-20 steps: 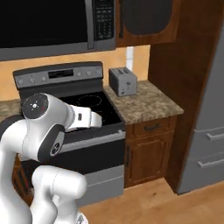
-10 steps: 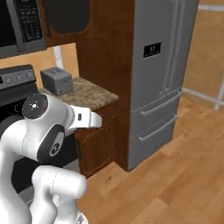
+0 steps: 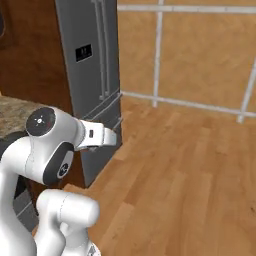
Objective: Gather all objects into one cabinet and sort the glasses and bowls to opposite sides.
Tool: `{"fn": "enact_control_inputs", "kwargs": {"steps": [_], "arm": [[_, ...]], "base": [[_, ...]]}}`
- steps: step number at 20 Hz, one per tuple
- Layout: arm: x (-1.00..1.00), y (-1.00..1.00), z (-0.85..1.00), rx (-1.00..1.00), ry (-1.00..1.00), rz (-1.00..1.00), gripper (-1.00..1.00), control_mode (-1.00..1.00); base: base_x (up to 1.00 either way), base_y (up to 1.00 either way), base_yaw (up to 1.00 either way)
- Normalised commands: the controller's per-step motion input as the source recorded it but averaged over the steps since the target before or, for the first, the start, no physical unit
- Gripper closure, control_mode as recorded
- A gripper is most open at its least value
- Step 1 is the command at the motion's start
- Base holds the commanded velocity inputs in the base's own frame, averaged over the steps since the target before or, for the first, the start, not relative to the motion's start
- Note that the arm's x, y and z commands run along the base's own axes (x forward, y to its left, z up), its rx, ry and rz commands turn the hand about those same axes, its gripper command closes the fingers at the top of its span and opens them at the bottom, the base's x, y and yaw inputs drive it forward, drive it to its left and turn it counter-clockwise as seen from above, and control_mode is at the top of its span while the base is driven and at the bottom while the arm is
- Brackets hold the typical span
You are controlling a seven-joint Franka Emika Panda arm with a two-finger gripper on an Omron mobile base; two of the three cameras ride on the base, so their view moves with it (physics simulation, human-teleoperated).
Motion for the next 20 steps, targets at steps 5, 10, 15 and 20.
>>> {"fn": "enact_control_inputs", "kwargs": {"steps": [5,10,15,20], "arm": [[0.00,0.00,0.00,0.00,0.00,0.00,-1.00,1.00],[0.00,0.00,0.00,0.00,0.00,0.00,-1.00,1.00],[0.00,0.00,0.00,0.00,0.00,0.00,-1.00,1.00],[0.00,0.00,0.00,0.00,0.00,0.00,-1.00,1.00]], "base": [[0.00,-0.45,-0.73],[0.00,-0.41,-0.76],[0.00,-0.34,-0.77],[0.02,-0.11,-0.76]]}}
